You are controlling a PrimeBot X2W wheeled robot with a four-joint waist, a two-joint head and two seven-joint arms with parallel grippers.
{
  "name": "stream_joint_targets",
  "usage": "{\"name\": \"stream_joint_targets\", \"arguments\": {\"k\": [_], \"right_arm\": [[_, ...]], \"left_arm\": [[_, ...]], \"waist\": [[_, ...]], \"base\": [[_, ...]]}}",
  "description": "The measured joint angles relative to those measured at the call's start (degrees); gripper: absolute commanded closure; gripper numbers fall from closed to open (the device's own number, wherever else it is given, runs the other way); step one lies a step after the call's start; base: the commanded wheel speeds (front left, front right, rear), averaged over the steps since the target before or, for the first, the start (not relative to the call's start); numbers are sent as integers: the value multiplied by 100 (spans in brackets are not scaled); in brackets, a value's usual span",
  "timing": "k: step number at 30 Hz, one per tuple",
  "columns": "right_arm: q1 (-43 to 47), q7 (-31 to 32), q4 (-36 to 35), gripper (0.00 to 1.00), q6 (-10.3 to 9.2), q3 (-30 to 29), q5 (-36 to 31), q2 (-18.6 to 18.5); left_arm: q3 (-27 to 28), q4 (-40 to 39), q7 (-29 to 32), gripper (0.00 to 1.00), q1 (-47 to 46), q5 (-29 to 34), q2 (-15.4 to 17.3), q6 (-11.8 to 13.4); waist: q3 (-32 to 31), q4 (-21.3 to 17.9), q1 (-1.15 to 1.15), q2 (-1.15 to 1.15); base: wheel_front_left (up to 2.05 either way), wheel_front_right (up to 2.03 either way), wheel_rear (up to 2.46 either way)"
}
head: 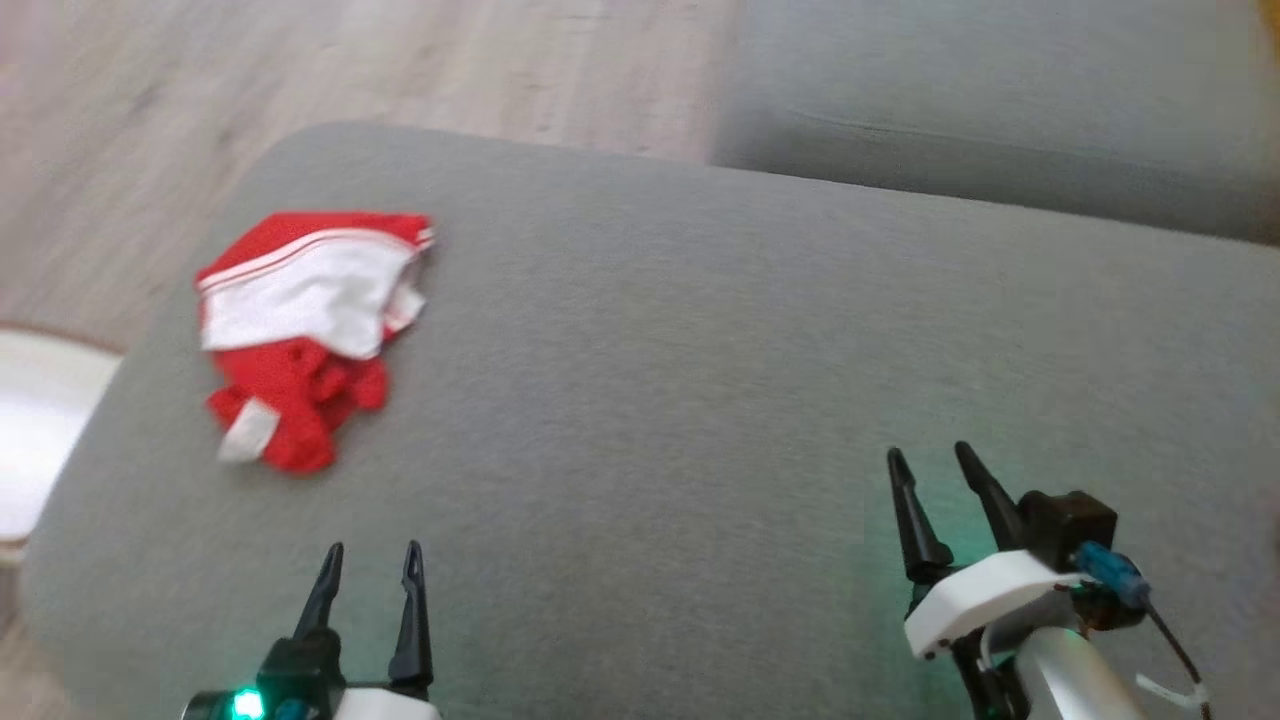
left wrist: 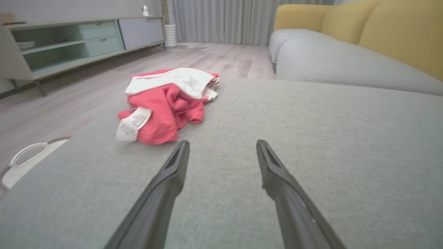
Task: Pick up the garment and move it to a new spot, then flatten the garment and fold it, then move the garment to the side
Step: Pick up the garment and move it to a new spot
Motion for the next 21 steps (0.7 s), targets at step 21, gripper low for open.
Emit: {"name": "stream_joint_targets", "arguments": {"k": [21], "right_arm": [[-313,0,-125,0,0,498,121,2]], "left_arm": [[347,399,0,0,-1562,-144,57,-571]], "waist": [[622,460,0,0]], "base": [[0,0,0]]}}
